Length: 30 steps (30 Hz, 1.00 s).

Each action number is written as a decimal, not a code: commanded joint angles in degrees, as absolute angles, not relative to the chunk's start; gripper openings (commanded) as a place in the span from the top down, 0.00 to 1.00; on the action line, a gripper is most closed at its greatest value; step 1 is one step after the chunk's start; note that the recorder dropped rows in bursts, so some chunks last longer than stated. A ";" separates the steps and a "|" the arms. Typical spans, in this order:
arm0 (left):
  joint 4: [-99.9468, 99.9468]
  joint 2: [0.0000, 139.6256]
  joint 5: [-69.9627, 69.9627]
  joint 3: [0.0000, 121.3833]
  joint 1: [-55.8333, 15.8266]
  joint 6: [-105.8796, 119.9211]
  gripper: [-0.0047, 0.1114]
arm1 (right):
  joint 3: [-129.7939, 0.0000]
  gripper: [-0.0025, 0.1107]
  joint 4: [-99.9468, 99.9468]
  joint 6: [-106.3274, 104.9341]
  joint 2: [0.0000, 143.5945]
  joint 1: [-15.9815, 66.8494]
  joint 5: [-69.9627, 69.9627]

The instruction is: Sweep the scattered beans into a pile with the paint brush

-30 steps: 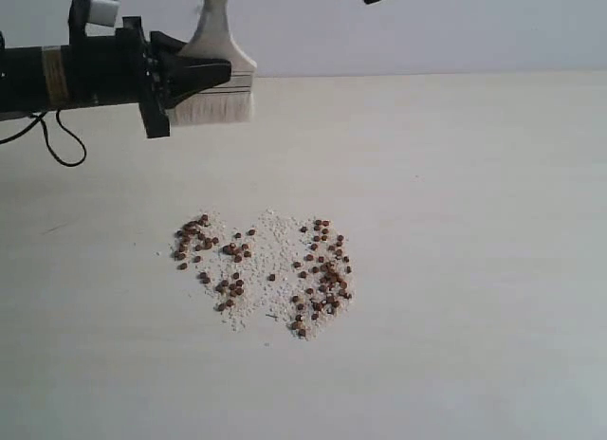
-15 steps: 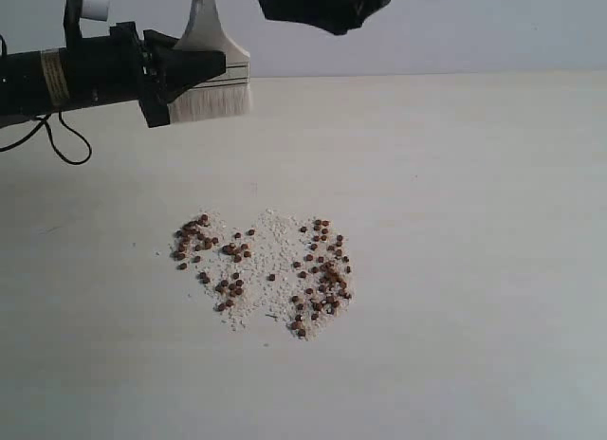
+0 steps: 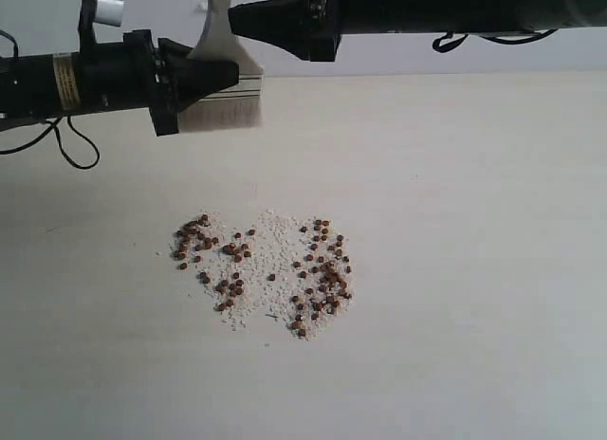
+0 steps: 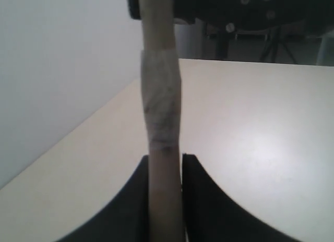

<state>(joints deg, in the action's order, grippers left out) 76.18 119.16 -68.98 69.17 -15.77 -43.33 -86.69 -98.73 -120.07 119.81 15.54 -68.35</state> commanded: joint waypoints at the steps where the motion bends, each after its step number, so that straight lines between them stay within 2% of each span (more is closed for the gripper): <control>1: 79.16 119.06 -69.96 70.69 -17.41 -43.59 0.96 | -87.38 0.38 -99.67 -121.16 120.42 15.19 -69.96; 19: 77.25 119.06 -69.96 71.27 -19.34 -42.19 0.96 | -87.38 0.38 -99.95 -111.51 120.24 15.19 -69.96; 25: 75.89 119.06 -69.96 71.27 -19.34 -42.19 0.96 | -87.38 0.44 -99.95 -109.09 120.24 15.19 -69.96; 30: 75.78 119.06 -69.96 71.27 -19.34 -42.19 0.96 | -87.38 0.44 -99.95 -109.09 120.24 15.33 -69.96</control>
